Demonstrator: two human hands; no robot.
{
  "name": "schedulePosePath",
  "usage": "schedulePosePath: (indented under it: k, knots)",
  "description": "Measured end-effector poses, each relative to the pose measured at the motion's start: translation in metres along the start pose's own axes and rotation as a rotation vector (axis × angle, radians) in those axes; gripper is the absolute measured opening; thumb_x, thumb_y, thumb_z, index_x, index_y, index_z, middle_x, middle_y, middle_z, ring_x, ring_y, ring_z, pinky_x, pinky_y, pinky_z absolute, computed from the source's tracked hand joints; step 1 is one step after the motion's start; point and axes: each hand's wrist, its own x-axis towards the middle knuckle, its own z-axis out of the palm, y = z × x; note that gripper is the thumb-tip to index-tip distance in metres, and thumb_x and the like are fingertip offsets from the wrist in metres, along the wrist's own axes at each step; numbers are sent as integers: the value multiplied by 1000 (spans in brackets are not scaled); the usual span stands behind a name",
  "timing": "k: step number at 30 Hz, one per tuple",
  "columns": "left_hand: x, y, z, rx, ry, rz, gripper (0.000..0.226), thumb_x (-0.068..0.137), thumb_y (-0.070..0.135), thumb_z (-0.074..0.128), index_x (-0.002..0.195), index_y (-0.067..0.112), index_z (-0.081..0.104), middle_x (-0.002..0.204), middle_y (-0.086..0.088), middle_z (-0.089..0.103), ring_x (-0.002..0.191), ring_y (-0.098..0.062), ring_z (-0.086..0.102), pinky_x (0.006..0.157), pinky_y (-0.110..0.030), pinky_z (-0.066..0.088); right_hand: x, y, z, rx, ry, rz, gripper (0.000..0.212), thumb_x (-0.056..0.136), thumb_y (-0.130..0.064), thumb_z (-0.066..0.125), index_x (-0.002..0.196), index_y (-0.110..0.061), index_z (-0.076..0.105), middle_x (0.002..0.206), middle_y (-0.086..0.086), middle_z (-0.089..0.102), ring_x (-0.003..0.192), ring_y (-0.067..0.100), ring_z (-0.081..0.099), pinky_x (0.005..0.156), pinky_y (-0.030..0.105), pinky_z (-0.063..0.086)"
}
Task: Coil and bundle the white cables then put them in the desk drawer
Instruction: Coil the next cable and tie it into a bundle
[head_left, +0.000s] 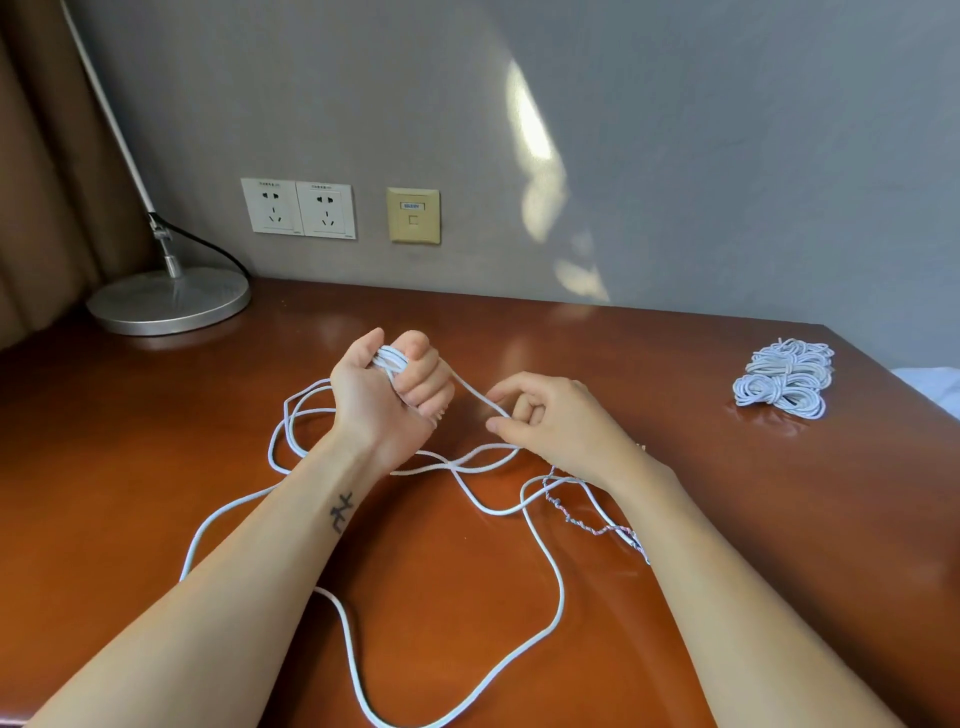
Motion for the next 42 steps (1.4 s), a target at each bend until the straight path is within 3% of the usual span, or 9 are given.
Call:
schedulePosePath:
  k: [6,12,17,22,27,32,34,38,42]
  knots:
    - [5,2,-1,-279,38,-5,40,105,37,28,84,11,50,64,2,28,56,-13,24,56,-26,26,-4,-10,-2,-15,-197,43,11,91,-36,77,102,-35,75,71,-12,71,55,-3,58,63,21,46]
    - [8,2,1,-68,154,91,44,108,35,29,116,4,59,70,-2,36,59,-13,33,64,-28,31,-9,-20,-2,37,-233,57,30,95,-50,67,77,-28,75,73,-1,71,65,15,60,68,30,49]
    - [6,3,2,232,94,145,24,101,28,46,86,12,56,70,-2,33,61,-14,31,65,-30,31,-11,-27,-5,256,-230,96,23,100,-37,64,88,-21,75,77,-6,74,77,4,65,85,27,50]
    - [8,0,3,493,141,259,21,104,12,39,86,12,51,69,-3,35,61,-15,33,64,-29,36,-9,-28,-4,410,-166,117,19,105,-30,57,104,-23,75,98,-6,79,97,6,72,102,29,49]
    - [11,-11,4,766,159,333,25,109,11,38,94,9,57,64,-5,42,58,-15,38,65,-31,39,-4,-22,-1,541,-71,170,38,109,-20,48,85,-24,77,95,5,77,89,19,76,99,36,54]
    - [11,-11,0,897,201,376,26,111,18,39,104,12,63,67,1,49,62,-13,46,71,-35,48,-2,-19,0,632,-10,227,25,110,-19,48,121,-22,70,62,-5,53,64,8,63,85,34,56]
    - [10,-11,0,937,199,392,27,112,19,39,107,14,64,71,1,53,66,-13,50,75,-37,51,-2,-20,0,672,23,224,25,109,-18,50,124,-23,69,62,-5,50,62,8,58,82,33,53]
    - [9,-13,2,1003,188,425,27,112,21,38,110,15,65,82,-3,58,75,-14,57,79,-34,54,-2,-22,0,735,71,194,24,106,-19,55,127,-24,66,65,-9,60,78,16,71,107,45,51]
    - [8,-13,1,1052,172,467,27,112,21,39,117,21,65,88,-4,60,78,-12,59,76,-23,55,-2,-24,2,897,78,147,31,104,-14,61,134,-22,61,91,4,67,72,20,70,94,50,60]
